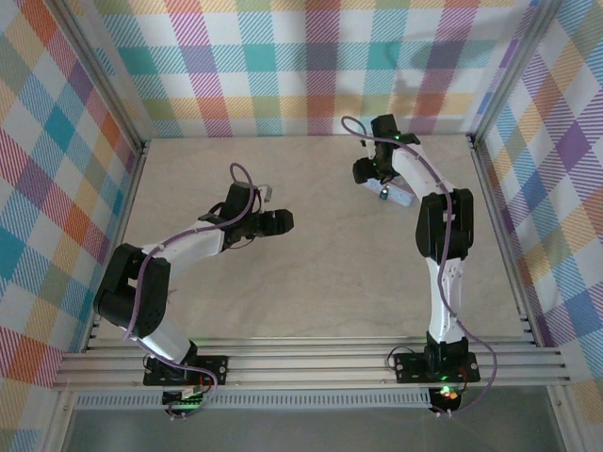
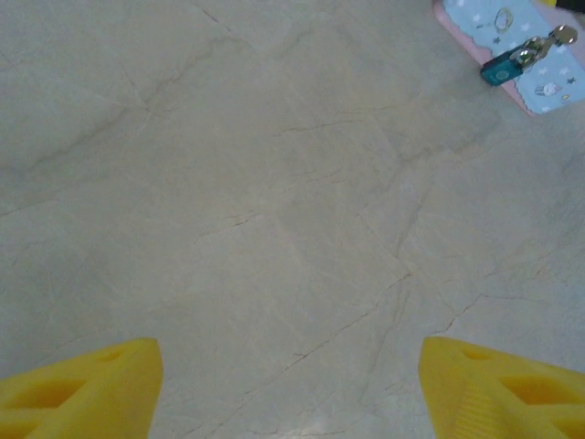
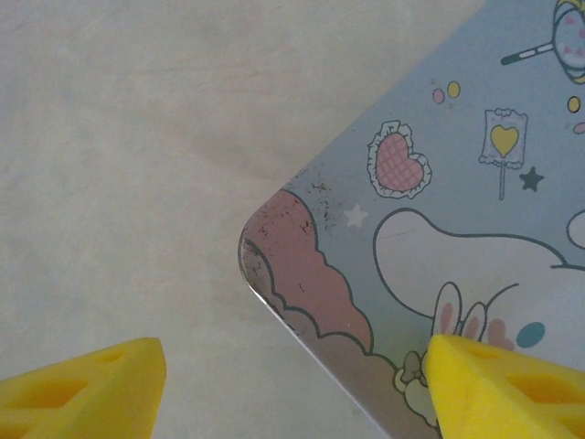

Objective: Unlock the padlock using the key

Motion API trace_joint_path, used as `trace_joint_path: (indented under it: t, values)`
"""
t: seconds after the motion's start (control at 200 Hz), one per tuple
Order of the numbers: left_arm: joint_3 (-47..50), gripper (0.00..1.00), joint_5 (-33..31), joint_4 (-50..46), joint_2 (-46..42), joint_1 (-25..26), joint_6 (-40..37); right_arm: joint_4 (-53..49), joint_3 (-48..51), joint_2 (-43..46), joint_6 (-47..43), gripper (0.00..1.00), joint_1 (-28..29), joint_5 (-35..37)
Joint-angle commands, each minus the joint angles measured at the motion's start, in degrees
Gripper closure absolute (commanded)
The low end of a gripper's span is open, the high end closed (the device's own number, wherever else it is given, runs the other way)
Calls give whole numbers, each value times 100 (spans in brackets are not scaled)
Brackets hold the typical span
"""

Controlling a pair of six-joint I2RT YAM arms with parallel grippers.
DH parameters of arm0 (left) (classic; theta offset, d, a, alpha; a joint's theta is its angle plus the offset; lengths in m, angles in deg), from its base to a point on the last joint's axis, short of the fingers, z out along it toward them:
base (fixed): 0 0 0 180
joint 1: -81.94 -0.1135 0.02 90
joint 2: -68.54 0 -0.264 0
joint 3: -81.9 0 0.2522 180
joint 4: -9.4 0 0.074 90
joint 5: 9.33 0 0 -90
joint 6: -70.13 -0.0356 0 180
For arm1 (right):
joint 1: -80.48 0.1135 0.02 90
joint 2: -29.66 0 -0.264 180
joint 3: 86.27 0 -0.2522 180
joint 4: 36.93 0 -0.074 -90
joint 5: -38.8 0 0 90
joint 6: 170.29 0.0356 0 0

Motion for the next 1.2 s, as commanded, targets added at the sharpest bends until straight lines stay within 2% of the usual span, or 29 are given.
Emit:
trace_joint_path:
  t: [0.0, 0.525, 0.715, 0.815, 0.92, 1.04, 1.195]
  values:
    - [-147, 26, -7, -214, 35, 26, -82, -372, 348, 288, -452, 26, 312, -651]
    - [-403, 24, -99, -717, -53, 25, 217, -158, 2051, 1602, -331, 30, 1164, -1803]
    - [-438, 24, -12, -646, -175, 23, 570, -21, 2604, 2160, -50, 30, 1687, -2336]
    - [-297, 24, 28, -348, -313, 25, 887, 174, 2825, 2546, 534, 28, 1769, -2433]
    - [-43, 25, 70, 92, -412, 32, 1348, 290, 2931, 2986, 851, 24, 1761, -2094]
    - [171, 26, 36, 683, -368, 171, 1727, -201, 2598, 3213, 1053, 21, 1637, -1304]
    - [-79, 25, -103, 980, 65, 409, 1783, -979, 2006, 2985, 1733, 17, 977, -386]
